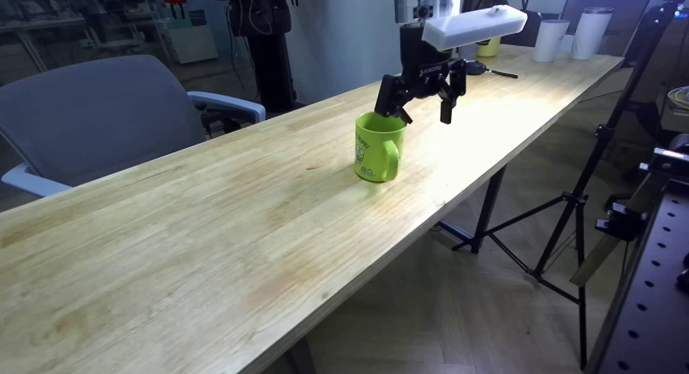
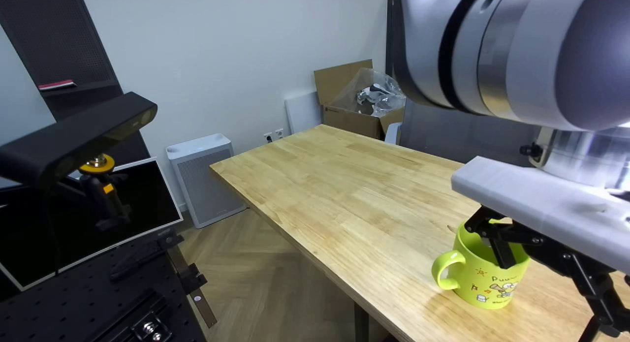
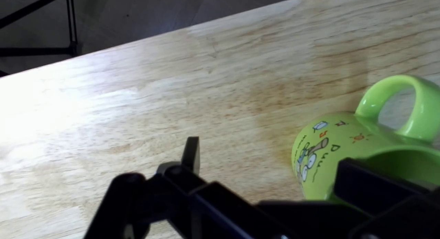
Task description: Pick up the cup and slightly move it to the left. Pick up the cup and move it forward. Pick up the cup and move it to the left.
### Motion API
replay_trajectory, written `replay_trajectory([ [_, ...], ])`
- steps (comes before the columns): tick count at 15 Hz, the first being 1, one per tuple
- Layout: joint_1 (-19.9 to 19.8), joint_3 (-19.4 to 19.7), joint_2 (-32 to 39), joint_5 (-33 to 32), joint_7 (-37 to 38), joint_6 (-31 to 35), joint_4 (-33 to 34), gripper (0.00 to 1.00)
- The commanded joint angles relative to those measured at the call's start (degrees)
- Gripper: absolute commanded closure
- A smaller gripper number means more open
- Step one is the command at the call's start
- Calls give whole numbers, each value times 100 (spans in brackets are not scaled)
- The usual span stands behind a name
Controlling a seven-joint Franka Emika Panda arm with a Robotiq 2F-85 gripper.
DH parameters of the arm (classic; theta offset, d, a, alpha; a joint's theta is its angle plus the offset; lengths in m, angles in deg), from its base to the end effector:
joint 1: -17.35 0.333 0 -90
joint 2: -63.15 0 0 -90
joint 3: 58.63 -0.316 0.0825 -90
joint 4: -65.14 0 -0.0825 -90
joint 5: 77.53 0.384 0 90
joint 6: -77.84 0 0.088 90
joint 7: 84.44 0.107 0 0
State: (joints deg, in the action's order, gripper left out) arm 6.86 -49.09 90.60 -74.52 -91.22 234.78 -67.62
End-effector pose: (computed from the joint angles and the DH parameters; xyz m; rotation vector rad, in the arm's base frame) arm 0.4761 -0.1820 0.1338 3.0687 -0.4068 -0.0944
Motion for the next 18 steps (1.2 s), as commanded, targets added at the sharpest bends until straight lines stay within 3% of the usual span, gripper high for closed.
replay_trajectory([
  [1, 93, 108, 157, -241, 307, -54, 132, 0],
  [9, 158, 16, 254, -327, 364, -702, 674, 0],
  [14, 113, -11, 539, -304, 337, -704, 928, 0],
  [15, 98, -21, 588, -292, 320, -707, 960, 25],
  [16, 117, 6, 642, -318, 343, -671, 974, 26],
  [18, 144, 42, 738, -351, 374, -659, 1017, 40],
])
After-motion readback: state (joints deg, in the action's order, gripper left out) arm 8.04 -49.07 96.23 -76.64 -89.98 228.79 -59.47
